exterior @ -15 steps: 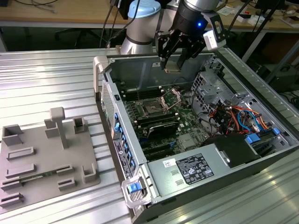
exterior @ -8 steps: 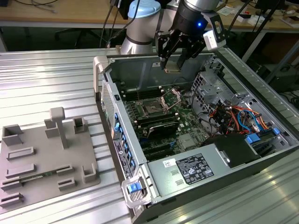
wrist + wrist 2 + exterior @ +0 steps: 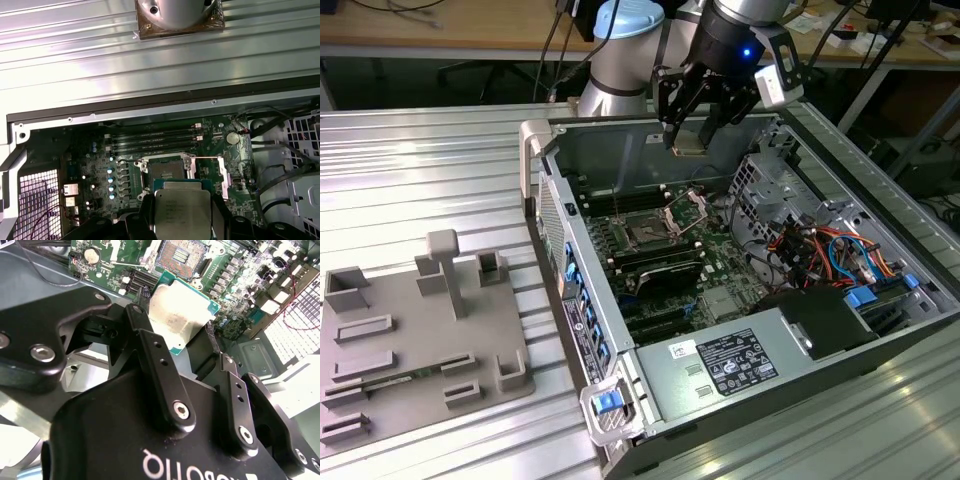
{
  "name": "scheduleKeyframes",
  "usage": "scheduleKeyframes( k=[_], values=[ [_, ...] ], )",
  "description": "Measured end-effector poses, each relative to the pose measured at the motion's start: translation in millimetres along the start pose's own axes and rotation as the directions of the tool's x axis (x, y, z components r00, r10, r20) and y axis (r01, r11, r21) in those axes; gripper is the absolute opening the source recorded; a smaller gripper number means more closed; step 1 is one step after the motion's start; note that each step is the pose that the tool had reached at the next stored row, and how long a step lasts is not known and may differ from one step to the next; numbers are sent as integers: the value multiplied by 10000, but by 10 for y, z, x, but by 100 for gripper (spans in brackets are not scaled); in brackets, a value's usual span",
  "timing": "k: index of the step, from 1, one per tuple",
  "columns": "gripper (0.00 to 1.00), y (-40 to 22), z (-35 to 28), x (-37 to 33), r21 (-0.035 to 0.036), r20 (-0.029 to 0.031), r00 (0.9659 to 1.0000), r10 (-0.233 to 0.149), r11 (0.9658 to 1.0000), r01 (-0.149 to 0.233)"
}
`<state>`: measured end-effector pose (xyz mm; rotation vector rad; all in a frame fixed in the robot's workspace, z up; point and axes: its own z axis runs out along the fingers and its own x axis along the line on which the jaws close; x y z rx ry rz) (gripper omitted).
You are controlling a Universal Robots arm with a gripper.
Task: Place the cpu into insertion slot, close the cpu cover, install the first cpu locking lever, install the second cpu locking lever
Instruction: 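Place the cpu into insertion slot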
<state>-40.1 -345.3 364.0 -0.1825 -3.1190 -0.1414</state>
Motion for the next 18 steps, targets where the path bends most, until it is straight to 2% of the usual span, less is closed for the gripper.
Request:
scheduleKeyframes(
  k=[18],
  values=[
    [55, 0, 0, 1, -2, 14, 9999, 163, 9999, -163]
  ],
)
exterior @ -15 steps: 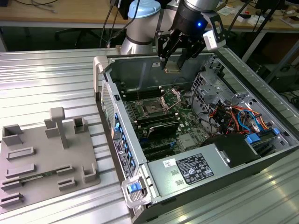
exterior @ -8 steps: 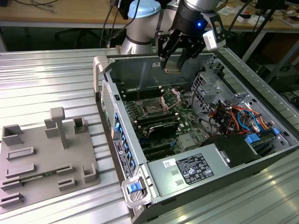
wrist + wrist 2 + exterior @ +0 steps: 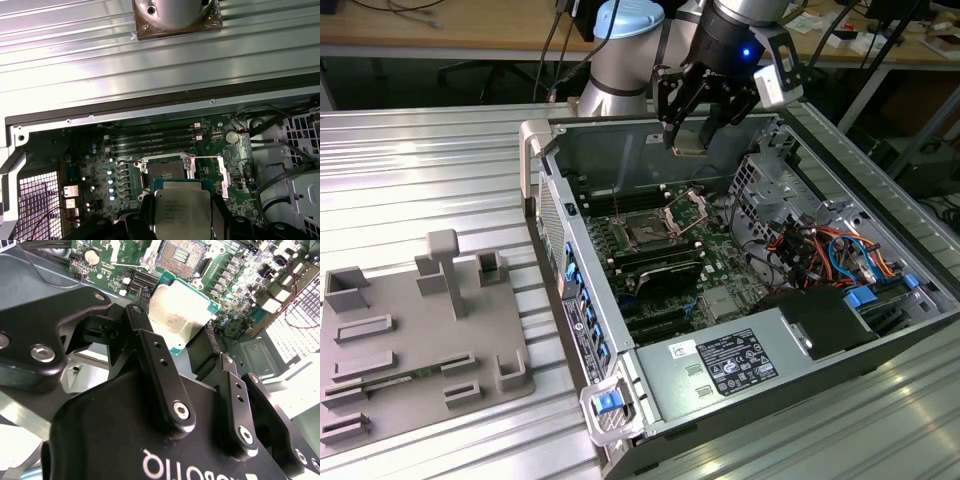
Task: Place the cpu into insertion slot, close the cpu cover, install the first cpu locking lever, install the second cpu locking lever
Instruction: 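Place the cpu into insertion slot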
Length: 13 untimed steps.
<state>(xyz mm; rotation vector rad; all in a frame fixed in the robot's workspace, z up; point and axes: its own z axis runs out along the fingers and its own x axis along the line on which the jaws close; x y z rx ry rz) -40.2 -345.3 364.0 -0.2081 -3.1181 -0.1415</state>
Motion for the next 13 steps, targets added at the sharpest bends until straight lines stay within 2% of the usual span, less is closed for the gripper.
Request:
scheduleKeyframes(
  k=[13],
  values=[
    [55, -1, 0, 4, -4, 16, 9998, 178, 9998, -178]
  ],
)
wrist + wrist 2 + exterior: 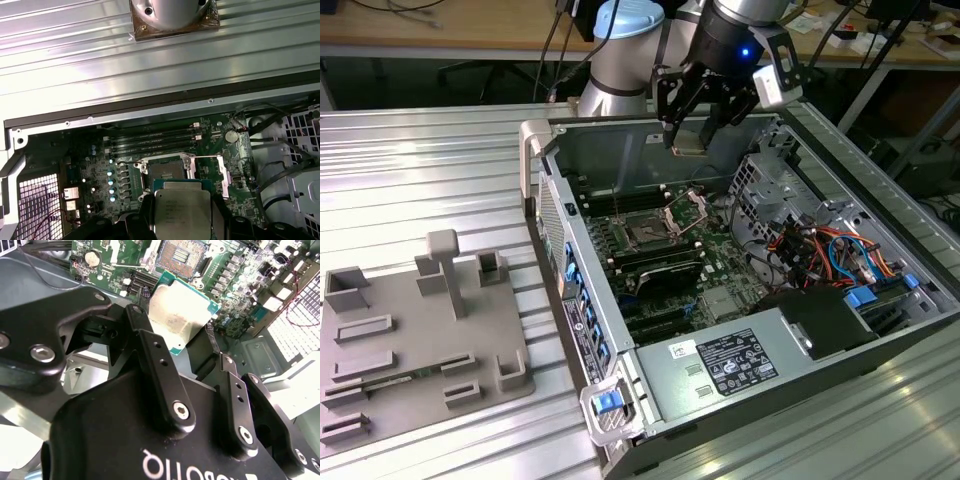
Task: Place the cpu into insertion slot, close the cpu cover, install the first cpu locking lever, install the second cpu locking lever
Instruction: 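Place the cpu into insertion slot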
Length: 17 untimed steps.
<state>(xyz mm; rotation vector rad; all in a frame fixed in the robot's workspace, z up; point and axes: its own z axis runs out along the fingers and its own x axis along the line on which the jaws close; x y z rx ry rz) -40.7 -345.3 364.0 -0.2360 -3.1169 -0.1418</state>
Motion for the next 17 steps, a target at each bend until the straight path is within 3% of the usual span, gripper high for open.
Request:
scheduleKeyframes(
  k=[6, 12, 17],
  values=[
    [55, 0, 0, 3, -15, 61, 9976, 683, 9977, -683],
    [55, -1, 1, 3, -36, 124, 9901, 1399, 9902, -1399],
    [55, -2, 2, 14, -42, 140, 9872, 1588, 9873, -1587]
  ],
)
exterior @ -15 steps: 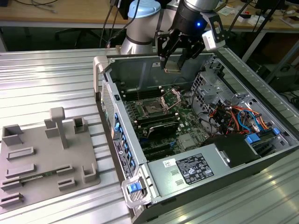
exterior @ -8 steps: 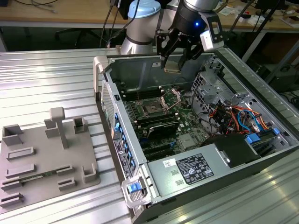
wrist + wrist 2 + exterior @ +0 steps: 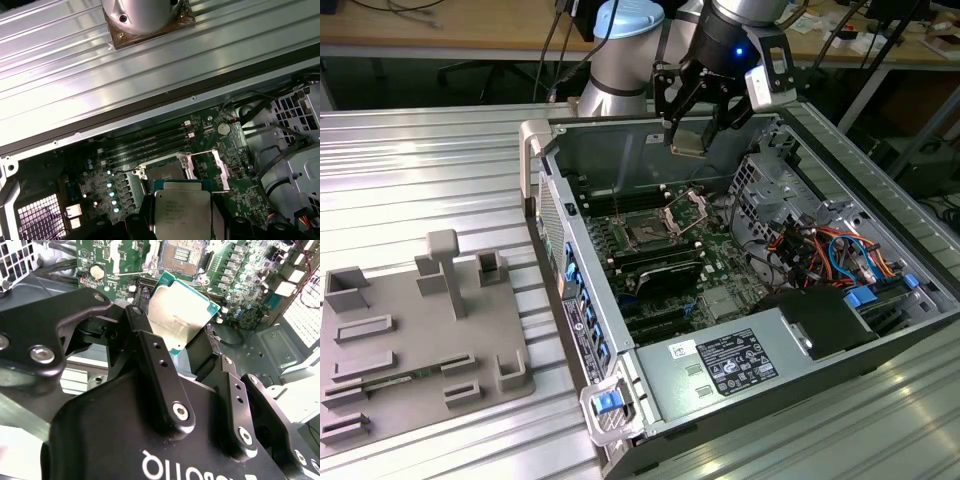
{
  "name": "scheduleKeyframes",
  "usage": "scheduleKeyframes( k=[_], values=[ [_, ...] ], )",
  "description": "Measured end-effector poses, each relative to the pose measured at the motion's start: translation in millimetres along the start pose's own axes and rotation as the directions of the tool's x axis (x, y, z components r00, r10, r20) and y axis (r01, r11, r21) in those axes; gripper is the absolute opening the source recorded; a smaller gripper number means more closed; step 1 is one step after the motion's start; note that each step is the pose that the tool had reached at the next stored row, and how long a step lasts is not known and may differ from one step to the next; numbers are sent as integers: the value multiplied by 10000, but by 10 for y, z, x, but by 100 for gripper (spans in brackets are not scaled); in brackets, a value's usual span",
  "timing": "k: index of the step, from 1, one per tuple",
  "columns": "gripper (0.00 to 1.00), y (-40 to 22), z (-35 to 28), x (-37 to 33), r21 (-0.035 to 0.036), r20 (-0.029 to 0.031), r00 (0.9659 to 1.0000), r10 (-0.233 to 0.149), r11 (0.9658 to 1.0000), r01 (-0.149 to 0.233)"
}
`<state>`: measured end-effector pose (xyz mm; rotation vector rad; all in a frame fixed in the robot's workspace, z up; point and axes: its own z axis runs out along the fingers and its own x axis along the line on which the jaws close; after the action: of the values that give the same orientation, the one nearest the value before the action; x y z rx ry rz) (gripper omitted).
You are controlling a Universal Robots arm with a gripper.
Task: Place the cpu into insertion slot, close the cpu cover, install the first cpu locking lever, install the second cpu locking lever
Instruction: 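Place the cpu into insertion slot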
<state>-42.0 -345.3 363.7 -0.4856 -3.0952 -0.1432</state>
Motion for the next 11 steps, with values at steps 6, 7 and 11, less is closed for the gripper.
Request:
scheduleKeyframes(
  k=[6, 7, 11],
  values=[
    [55, -2, 1, 7, -5, 19, 9998, 214, 9998, -214],
    [55, -2, 1, 7, -6, 24, 9996, 274, 9996, -274],
    [55, -2, 1, 7, -12, 46, 9986, 524, 9986, -524]
  ],
)
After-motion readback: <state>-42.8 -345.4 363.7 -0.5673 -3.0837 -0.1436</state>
